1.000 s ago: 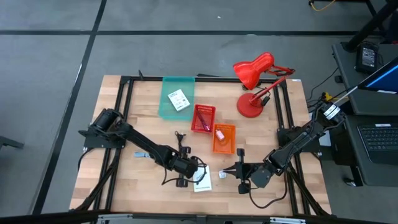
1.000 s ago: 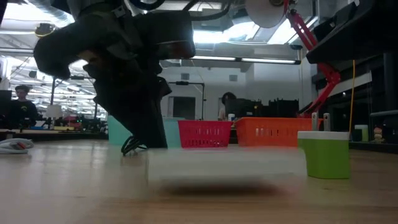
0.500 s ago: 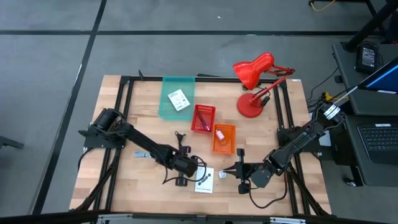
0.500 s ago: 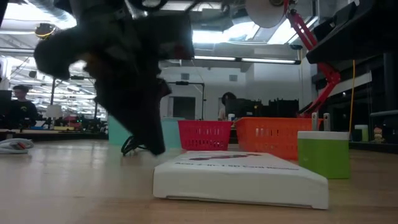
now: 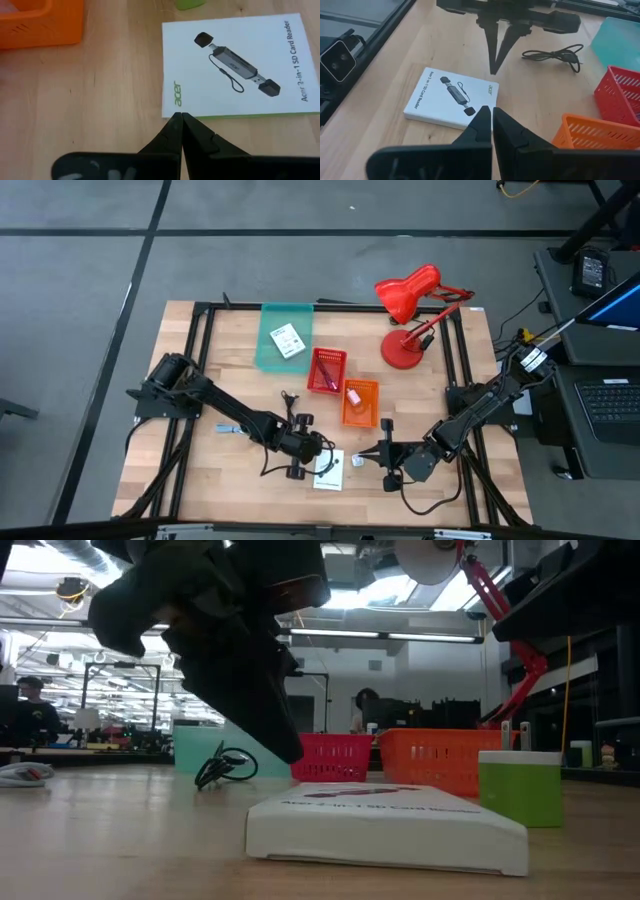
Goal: Pick and place items into bin
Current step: Put the left white card reader box into the blue bin
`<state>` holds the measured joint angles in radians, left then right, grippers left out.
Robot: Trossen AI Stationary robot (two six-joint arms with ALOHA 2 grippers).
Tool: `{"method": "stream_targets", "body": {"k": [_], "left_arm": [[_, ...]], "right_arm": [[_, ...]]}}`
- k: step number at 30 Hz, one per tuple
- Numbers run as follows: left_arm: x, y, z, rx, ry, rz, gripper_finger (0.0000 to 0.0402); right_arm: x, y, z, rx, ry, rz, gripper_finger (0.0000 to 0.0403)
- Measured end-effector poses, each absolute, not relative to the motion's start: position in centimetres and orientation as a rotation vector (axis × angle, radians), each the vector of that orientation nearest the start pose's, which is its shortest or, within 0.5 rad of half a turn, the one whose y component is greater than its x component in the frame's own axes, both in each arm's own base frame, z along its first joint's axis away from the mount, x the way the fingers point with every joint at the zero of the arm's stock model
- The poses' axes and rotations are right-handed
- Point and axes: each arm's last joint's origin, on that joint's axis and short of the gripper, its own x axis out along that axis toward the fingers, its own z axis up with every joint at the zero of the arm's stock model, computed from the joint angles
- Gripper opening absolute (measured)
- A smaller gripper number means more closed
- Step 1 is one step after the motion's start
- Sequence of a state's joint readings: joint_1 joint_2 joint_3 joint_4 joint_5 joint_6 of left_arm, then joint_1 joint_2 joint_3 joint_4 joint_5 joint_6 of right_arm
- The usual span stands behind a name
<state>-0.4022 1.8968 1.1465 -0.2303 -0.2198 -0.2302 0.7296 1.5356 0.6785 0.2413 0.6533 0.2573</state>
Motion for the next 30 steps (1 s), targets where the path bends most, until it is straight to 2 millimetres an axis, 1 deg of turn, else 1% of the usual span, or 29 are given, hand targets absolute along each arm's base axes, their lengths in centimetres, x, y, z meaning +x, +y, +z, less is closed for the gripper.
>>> {"method": "stream_targets", "body": {"k": [16, 23, 30], "left_arm": [[35.5, -13.6, 15.2, 0.077, 0.918, -0.050, 0.0001], [35.8, -13.8, 14.0, 0.076, 0.936, -0.060, 0.0001], [35.8, -13.8, 14.0, 0.077, 0.938, -0.059, 0.0001]], "right_arm": [[22.8, 18.1, 16.9, -0.138, 0.477, 0.012, 0.0000], [22.8, 18.1, 16.9, -0.138, 0.477, 0.012, 0.0000], [22.8, 18.1, 16.9, -0.137, 0.477, 0.012, 0.0000]]}}
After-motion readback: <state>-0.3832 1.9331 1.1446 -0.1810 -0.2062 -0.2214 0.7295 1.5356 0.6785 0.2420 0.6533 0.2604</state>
